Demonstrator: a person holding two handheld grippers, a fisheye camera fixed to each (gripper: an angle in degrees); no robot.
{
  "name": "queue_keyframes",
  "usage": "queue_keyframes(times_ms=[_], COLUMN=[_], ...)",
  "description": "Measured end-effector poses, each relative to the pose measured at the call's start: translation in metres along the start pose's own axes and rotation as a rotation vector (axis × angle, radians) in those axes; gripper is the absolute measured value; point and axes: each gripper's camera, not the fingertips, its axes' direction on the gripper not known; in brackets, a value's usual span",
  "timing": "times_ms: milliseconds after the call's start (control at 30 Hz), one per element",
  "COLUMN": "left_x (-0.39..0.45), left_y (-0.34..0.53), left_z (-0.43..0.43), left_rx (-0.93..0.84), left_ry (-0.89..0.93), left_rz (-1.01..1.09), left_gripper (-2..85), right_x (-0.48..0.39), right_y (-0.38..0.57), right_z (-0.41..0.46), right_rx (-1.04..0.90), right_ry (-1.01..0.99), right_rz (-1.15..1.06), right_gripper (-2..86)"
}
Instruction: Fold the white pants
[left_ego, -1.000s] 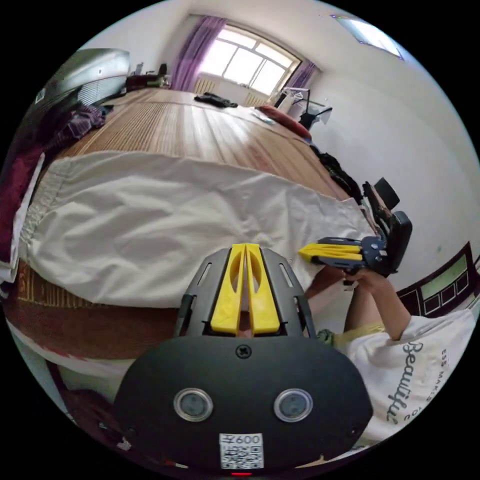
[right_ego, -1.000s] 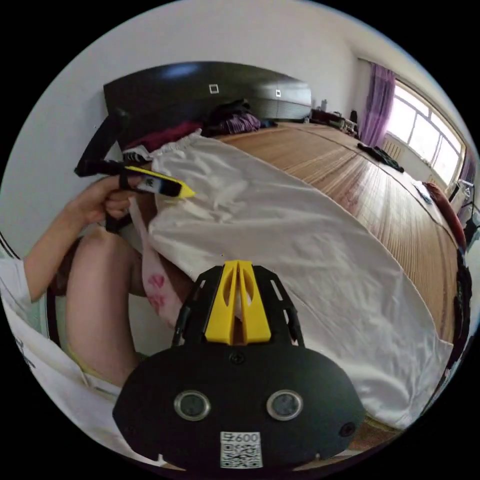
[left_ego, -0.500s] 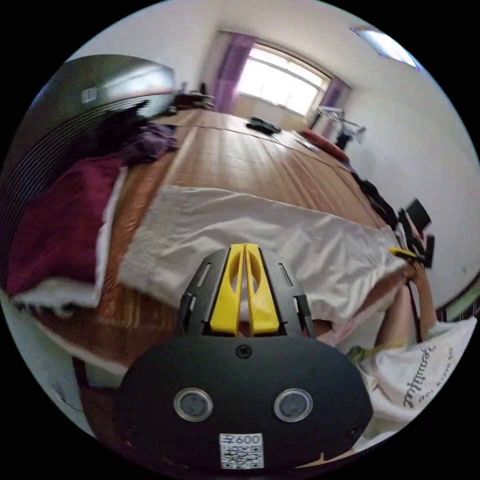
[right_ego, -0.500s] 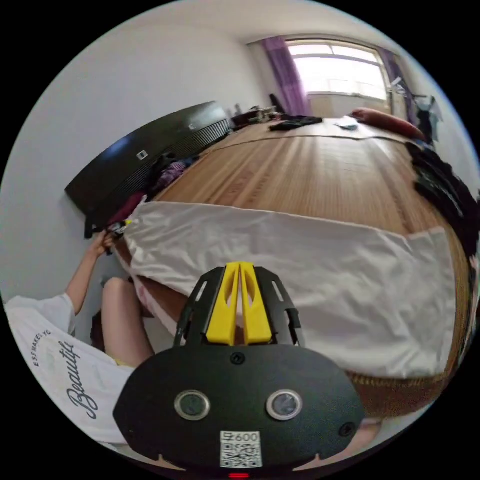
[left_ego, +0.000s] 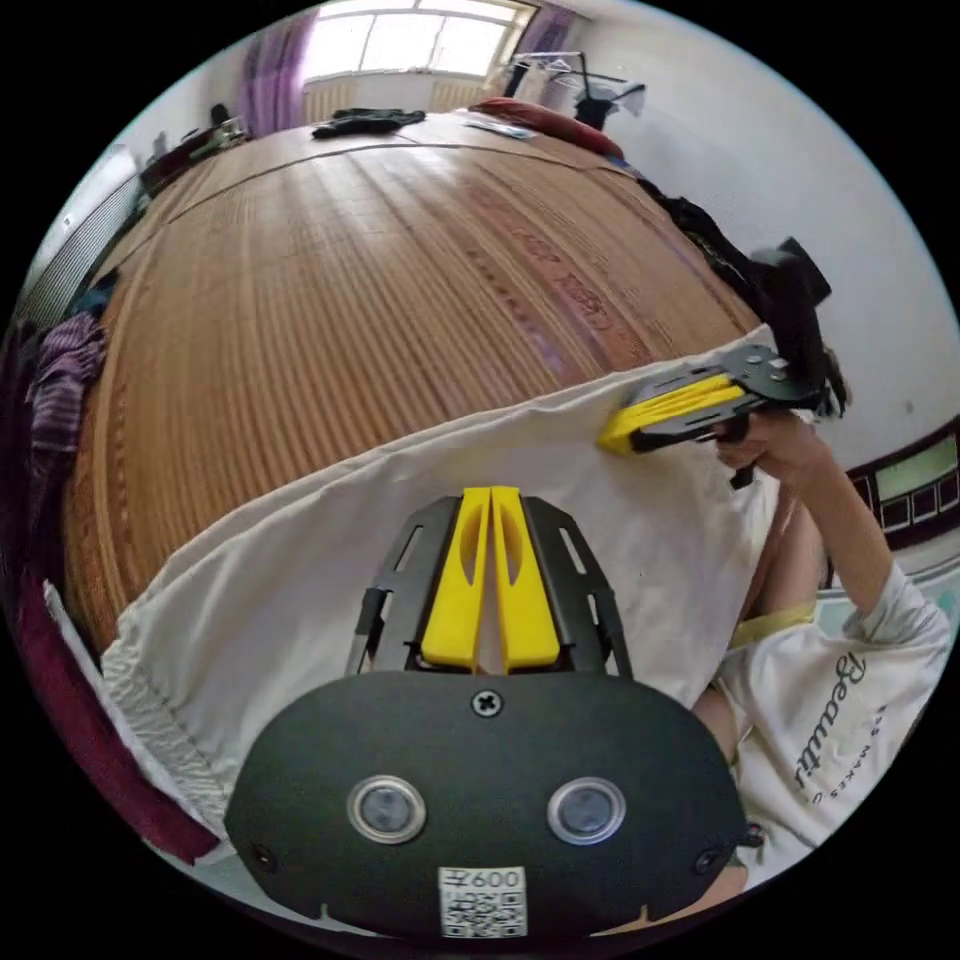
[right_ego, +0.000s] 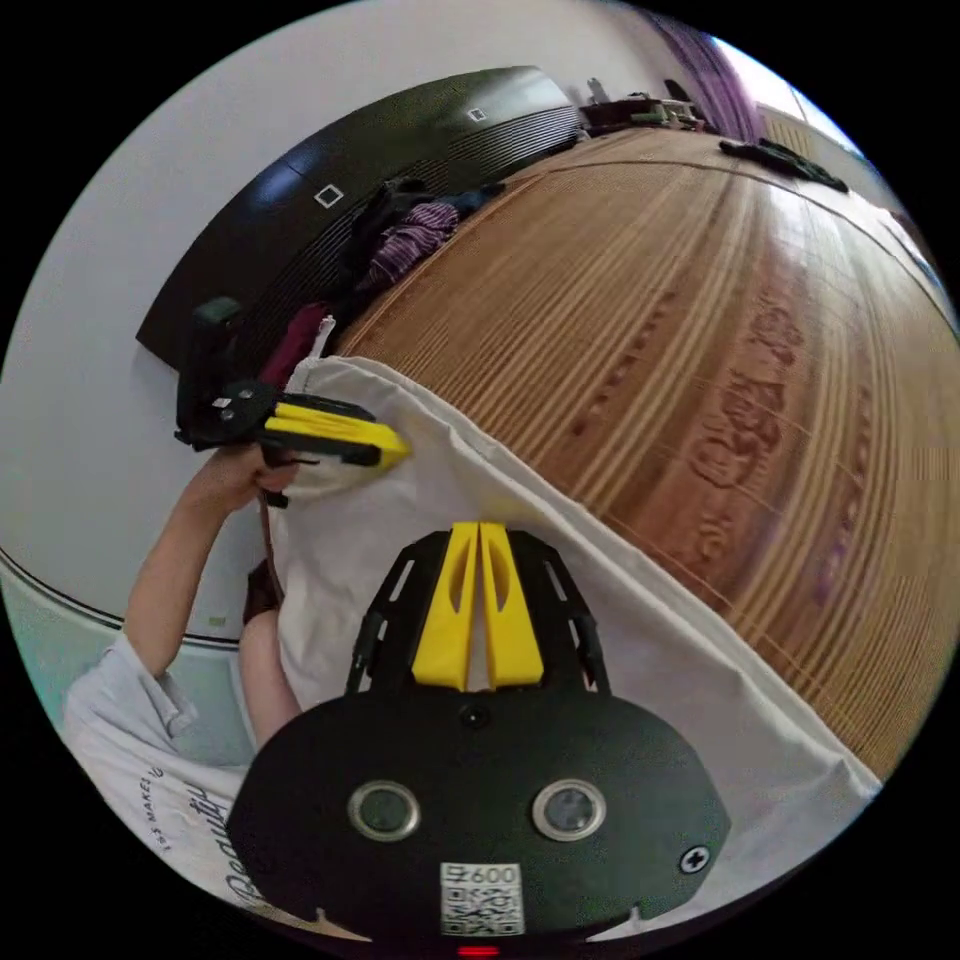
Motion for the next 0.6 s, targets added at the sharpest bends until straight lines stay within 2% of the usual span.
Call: queue_keyframes(times_ms=[67,100,133,233,267,300,333,367,433,467,533,600], left_x=[-0.026,-0.034,-0.053,-0.096,-0.104,-0.107,-0.108,-0.094,-0.062,-0.038,0.001,0.043], left_y=[0.012,0.017,0.029,0.069,0.083,0.089,0.101,0.115,0.132,0.138,0.143,0.144], left_z=[-0.008,-0.011,-0.022,-0.054,-0.063,-0.067,-0.077,-0.090,-0.104,-0.106,-0.101,-0.086], left_rx=[-0.029,-0.031,-0.007,0.049,0.090,0.101,0.101,0.152,0.259,0.311,0.356,0.366], left_ry=[-0.136,-0.141,-0.132,-0.255,-0.175,-0.140,-0.229,-0.405,-0.573,-0.555,-0.446,-0.350], left_rz=[-0.045,-0.056,-0.120,-0.337,-0.346,-0.362,-0.465,-0.536,-0.574,-0.522,-0.421,-0.327], left_gripper=[0.9,0.9,0.8,0.8,0.8,0.8,0.8,0.8,0.8,0.8,0.8,0.8], right_x=[0.054,0.070,0.104,0.185,0.212,0.220,0.240,0.251,0.251,0.243,0.229,0.218], right_y=[0.022,0.029,0.046,0.105,0.133,0.147,0.176,0.205,0.246,0.267,0.292,0.312], right_z=[-0.052,-0.067,-0.097,-0.173,-0.201,-0.217,-0.247,-0.278,-0.315,-0.331,-0.343,-0.345], right_rx=[0.040,0.052,0.079,0.118,0.106,0.131,0.155,0.204,0.280,0.314,0.352,0.366], right_ry=[0.006,-0.003,-0.023,0.035,0.142,0.145,0.213,0.296,0.476,0.569,0.623,0.600], right_rz=[0.024,0.049,0.107,0.262,0.338,0.323,0.416,0.490,0.565,0.574,0.542,0.513], right_gripper=[-0.9,-0.9,-0.9,-0.9,-0.9,-0.9,-0.9,-0.9,-0.9,-0.8,-0.8,-0.8])
